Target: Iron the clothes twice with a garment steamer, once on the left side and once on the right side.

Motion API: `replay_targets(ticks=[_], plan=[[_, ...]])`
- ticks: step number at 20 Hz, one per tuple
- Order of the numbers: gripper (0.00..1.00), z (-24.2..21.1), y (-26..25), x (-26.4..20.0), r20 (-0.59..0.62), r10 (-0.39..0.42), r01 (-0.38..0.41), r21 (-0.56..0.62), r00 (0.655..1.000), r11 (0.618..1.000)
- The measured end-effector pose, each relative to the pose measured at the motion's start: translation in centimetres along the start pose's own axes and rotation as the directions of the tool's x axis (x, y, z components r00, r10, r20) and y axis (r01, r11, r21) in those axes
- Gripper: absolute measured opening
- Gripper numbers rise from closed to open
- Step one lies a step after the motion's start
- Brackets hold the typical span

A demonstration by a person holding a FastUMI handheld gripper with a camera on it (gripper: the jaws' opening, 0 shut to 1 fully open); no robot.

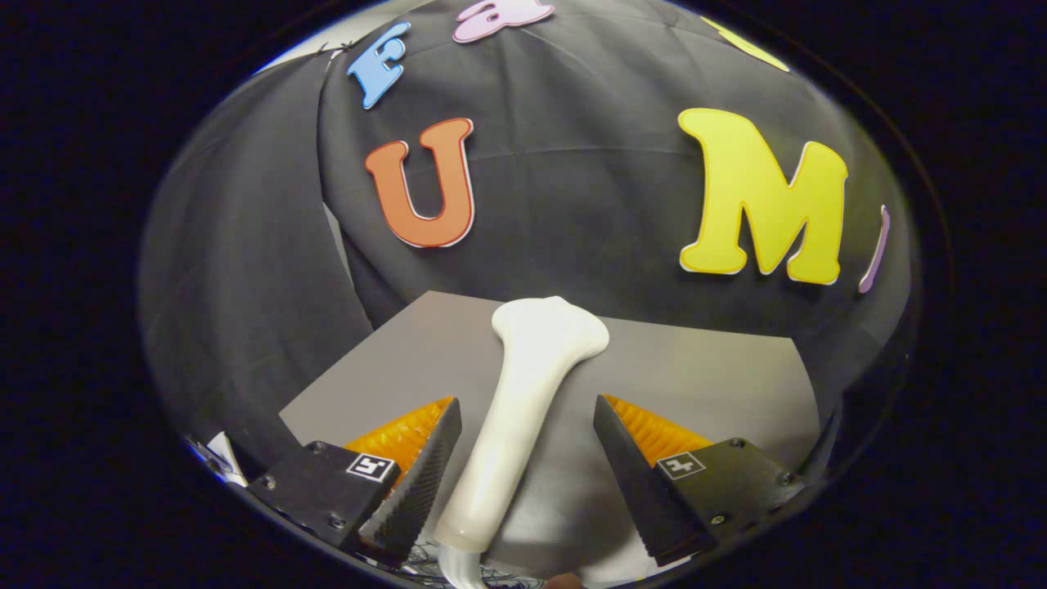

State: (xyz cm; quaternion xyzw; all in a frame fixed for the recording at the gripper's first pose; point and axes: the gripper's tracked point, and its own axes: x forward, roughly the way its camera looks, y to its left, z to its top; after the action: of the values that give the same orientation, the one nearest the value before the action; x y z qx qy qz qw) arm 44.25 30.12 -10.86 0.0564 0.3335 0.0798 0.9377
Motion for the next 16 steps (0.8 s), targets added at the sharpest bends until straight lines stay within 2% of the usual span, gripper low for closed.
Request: replay_targets(ticks=[5,9,11,16], plan=[[1.00,0.1,-0.5,2.2,-0.044,-0.094,0.094,0.001,0.995,0.996],[1.00,-1.6,-0.9,3.7,-0.149,-0.107,0.116,0.053,0.983,0.992],[1.00,-1.1,-1.2,4.2,-0.139,-0.134,0.141,0.042,0.981,0.989],[0.93,-1.5,-1.2,4.4,-0.161,-0.174,0.177,0.007,0.972,0.984]])
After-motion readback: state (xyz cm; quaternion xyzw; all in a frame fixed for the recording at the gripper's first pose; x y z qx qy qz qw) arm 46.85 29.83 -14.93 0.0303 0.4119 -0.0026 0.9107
